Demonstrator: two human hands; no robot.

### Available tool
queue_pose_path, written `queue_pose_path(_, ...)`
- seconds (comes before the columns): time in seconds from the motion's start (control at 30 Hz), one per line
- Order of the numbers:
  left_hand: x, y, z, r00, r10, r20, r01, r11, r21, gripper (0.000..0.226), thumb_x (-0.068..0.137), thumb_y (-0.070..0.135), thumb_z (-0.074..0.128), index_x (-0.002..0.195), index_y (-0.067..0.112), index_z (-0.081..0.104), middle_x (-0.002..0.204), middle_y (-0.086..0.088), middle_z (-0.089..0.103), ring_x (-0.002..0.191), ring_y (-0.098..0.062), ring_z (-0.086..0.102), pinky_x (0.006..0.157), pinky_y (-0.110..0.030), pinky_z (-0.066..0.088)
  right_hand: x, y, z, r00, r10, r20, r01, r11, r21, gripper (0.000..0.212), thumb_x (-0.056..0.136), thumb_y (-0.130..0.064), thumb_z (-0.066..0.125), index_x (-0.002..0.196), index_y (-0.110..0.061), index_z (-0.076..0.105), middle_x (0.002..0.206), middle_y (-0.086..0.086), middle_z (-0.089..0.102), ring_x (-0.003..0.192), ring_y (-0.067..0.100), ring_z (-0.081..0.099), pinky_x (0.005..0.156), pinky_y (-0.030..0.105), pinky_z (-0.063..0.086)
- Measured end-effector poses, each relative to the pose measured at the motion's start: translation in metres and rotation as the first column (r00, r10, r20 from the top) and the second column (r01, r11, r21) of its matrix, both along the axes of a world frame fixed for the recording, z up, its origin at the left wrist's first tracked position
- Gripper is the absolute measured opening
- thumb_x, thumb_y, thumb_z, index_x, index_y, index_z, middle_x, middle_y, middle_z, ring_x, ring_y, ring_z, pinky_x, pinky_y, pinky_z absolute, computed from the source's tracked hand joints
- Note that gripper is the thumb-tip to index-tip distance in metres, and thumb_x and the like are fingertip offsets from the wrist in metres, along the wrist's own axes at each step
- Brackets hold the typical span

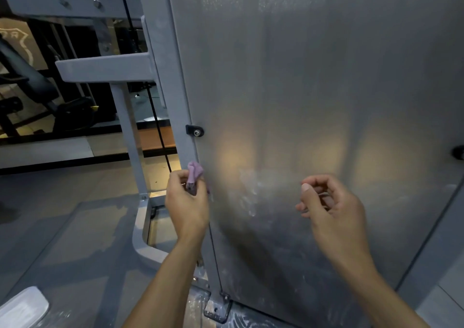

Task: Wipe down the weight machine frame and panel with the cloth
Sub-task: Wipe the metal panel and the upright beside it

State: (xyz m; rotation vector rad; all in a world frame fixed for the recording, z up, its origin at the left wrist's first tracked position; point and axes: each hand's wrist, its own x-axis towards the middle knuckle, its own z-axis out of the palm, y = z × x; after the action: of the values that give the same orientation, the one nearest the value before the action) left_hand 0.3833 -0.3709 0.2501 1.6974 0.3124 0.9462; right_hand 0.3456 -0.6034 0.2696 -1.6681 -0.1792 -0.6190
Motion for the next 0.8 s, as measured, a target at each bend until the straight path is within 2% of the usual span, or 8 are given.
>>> queue_pose_path(0.07,-0.002,-0.012,0.005,1.0,-0.013,0.02,0.011,0.997,0.08,0.018,0.096,0.015,0.069,0.096,0.03,0.058,0.089,0.002,0.068,0.074,-0.014,0.07,0.06,-0.024,0.056,0.001,-0.011,0.0,0.999,-0.04,0.019,0.04,0.999,-0.009,0.021,0.099,-0.013,0.064,0.09,-0.032,0.066,0.074,-0.003,0.067,0.064,0.014,0.072,0.069,0.052,0.061)
queue_pose_path(0.23,-0.006,-0.042,0.004,0.981,-0.192,0.027,0.182,0.958,0.223,0.021,0.094,0.013,0.071,0.096,0.032,0.062,0.085,0.004,0.07,0.077,-0.014,0.069,0.065,-0.038,0.058,0.0,-0.019,-0.001,0.998,-0.054,0.011,0.055,0.998,-0.043,0.021,0.098,-0.015,0.063,0.089,-0.034,0.066,0.075,-0.005,0.068,0.065,0.012,0.073,0.069,0.048,0.061)
queue_pose_path(0.3,-0.007,-0.037,0.012,0.986,-0.158,0.058,0.145,0.972,0.183,0.006,0.098,0.024,0.069,0.097,0.027,0.063,0.084,0.004,0.069,0.073,-0.004,0.065,0.062,-0.027,0.055,-0.002,-0.019,0.001,0.998,-0.058,0.024,0.059,0.997,-0.057,0.016,0.097,-0.019,0.063,0.089,-0.032,0.066,0.075,-0.007,0.068,0.065,0.01,0.073,0.068,0.043,0.061)
queue_pose_path(0.37,-0.007,-0.026,0.02,0.996,-0.046,0.073,0.04,0.996,0.08,0.009,0.099,0.03,0.067,0.099,0.022,0.063,0.088,0.003,0.067,0.071,0.0,0.061,0.057,-0.013,0.047,-0.004,-0.021,0.003,0.998,-0.058,0.04,0.061,0.995,-0.074,0.012,0.095,-0.021,0.062,0.089,-0.032,0.065,0.076,-0.009,0.067,0.066,0.01,0.072,0.067,0.035,0.061)
queue_pose_path(0.47,-0.005,-0.02,0.022,0.997,0.035,0.07,-0.04,0.996,0.073,0.007,0.098,0.026,0.069,0.1,0.022,0.063,0.091,0.002,0.068,0.074,-0.005,0.062,0.062,-0.015,0.049,-0.006,-0.028,0.003,0.997,-0.063,0.043,0.067,0.993,-0.094,0.018,0.097,-0.017,0.064,0.089,-0.033,0.064,0.078,-0.011,0.067,0.067,0.01,0.072,0.065,0.026,0.059)
queue_pose_path(0.53,-0.006,-0.036,0.02,0.996,-0.036,0.081,0.029,0.995,0.094,0.009,0.096,0.018,0.07,0.1,0.024,0.064,0.087,0.002,0.07,0.075,-0.009,0.066,0.063,-0.022,0.053,-0.007,-0.033,0.003,0.996,-0.077,0.045,0.082,0.989,-0.12,0.019,0.097,-0.016,0.064,0.09,-0.033,0.064,0.079,-0.012,0.066,0.068,0.011,0.071,0.065,0.023,0.057)
queue_pose_path(0.67,-0.013,-0.076,0.016,0.974,-0.203,0.099,0.172,0.952,0.255,0.031,0.086,0.0,0.072,0.096,0.029,0.067,0.088,0.004,0.068,0.078,-0.01,0.067,0.066,-0.025,0.052,-0.006,-0.043,0.001,0.995,-0.091,0.044,0.095,0.99,-0.107,0.019,0.097,-0.016,0.063,0.09,-0.034,0.064,0.079,-0.009,0.066,0.067,0.015,0.071,0.063,0.022,0.056)
queue_pose_path(0.8,-0.012,-0.072,0.02,0.97,-0.213,0.118,0.163,0.929,0.331,0.01,0.091,0.013,0.074,0.094,0.019,0.067,0.089,0.006,0.062,0.078,-0.007,0.06,0.063,-0.021,0.045,-0.008,-0.045,0.001,0.994,-0.103,0.048,0.108,0.986,-0.125,0.022,0.097,-0.014,0.064,0.09,-0.034,0.064,0.079,-0.012,0.066,0.067,0.013,0.072,0.064,0.025,0.058)
